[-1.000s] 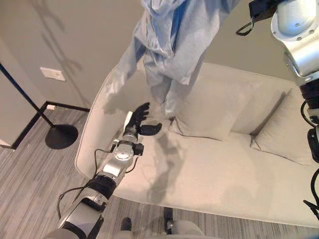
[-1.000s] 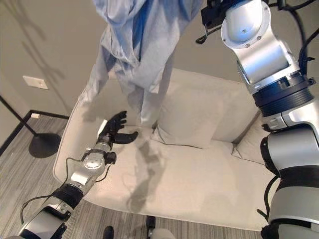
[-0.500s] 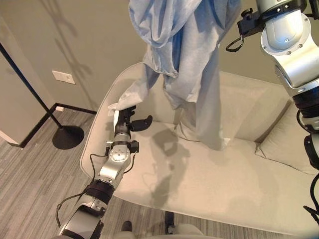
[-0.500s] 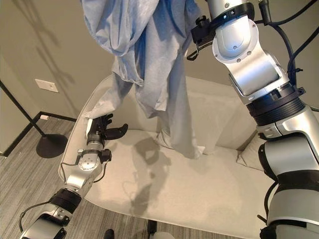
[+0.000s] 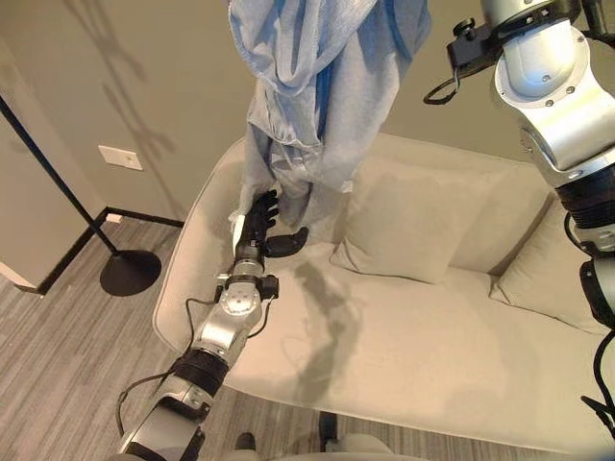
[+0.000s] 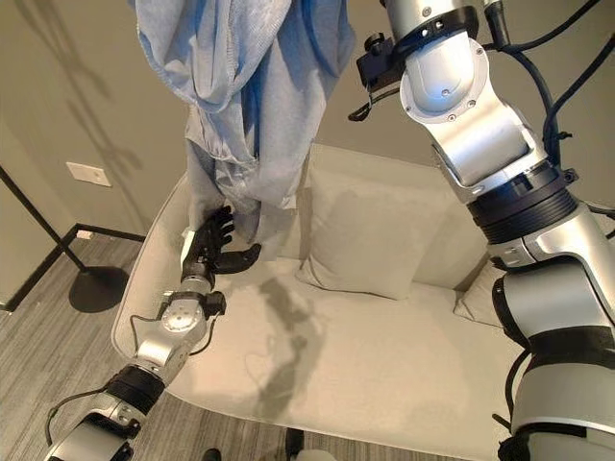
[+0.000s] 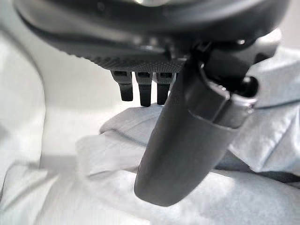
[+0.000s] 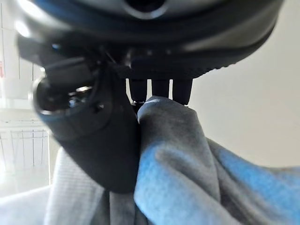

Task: Hang the clothes on the sofa on the clothes rack.

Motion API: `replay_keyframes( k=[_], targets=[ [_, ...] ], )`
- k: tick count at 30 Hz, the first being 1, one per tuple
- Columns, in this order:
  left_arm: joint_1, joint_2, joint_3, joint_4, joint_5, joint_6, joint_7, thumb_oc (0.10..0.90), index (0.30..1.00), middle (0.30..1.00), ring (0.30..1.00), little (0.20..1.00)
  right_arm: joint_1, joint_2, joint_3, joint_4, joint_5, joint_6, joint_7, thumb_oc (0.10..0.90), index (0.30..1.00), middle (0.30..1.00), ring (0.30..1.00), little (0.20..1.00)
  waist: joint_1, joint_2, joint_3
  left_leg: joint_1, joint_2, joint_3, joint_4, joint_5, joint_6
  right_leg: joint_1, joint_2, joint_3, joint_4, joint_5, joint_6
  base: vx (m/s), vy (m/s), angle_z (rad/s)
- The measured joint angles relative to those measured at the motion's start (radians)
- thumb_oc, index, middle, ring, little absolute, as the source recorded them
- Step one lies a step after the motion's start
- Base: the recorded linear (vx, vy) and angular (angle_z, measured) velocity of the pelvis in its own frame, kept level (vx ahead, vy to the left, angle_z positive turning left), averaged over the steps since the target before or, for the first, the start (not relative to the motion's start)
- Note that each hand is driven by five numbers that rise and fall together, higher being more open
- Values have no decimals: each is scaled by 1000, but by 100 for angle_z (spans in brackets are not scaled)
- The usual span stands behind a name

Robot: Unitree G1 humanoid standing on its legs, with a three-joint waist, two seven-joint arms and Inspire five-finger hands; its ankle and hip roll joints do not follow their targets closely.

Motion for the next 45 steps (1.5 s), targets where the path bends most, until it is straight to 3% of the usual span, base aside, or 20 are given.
replay_keyframes(
  k=[5,12,24,36,43,44,45],
  targets=[
    [-5,2,-14,2,0,0,1,800,900,900,900,900,0,47,3,-3,2,0,0,400,300,300,300,300,-21,2,-1,8,3,10,0,-2,-1,2,4,9,0,-3,1,-6,-7,-7],
    [-39,-20,-11,60,-8,0,12,800,900,900,900,900,0,43,3,-88,32,-4,0,400,300,300,300,300,-48,20,-11,11,6,19,0,-4,-1,1,8,18,0,-1,-1,-5,-9,-3],
    [-41,-27,-3,60,-43,0,24,800,900,900,900,900,16,29,3,-162,41,-22,13,400,300,300,300,300,-49,20,-23,37,6,39,-1,-10,0,17,10,38,0,-6,-2,-5,-8,-5],
    [-28,-27,33,17,-44,0,49,800,900,900,900,900,309,-28,-38,-225,39,0,38,400,300,300,300,300,-50,16,-34,46,6,39,-2,-14,2,27,10,38,0,-5,1,0,0,0],
    [-28,-29,35,-1,-45,0,50,800,900,900,900,900,388,-38,-46,-226,38,19,65,400,300,300,300,300,-53,17,-33,55,8,46,-2,-17,4,33,12,42,0,-6,1,-2,-3,-1],
    [-28,-30,35,-8,-45,0,49,588,582,582,582,582,389,-38,-46,-224,38,20,68,400,300,300,300,300,-53,18,-33,56,8,47,-2,-17,4,33,12,43,0,-6,0,0,0,0],
    [-28,-29,35,-11,-45,0,49,499,448,448,448,448,389,-38,-46,-224,38,20,70,400,300,300,300,300,-53,18,-33,56,8,48,-2,-17,5,33,12,43,0,-8,-2,0,0,0]
  ],
)
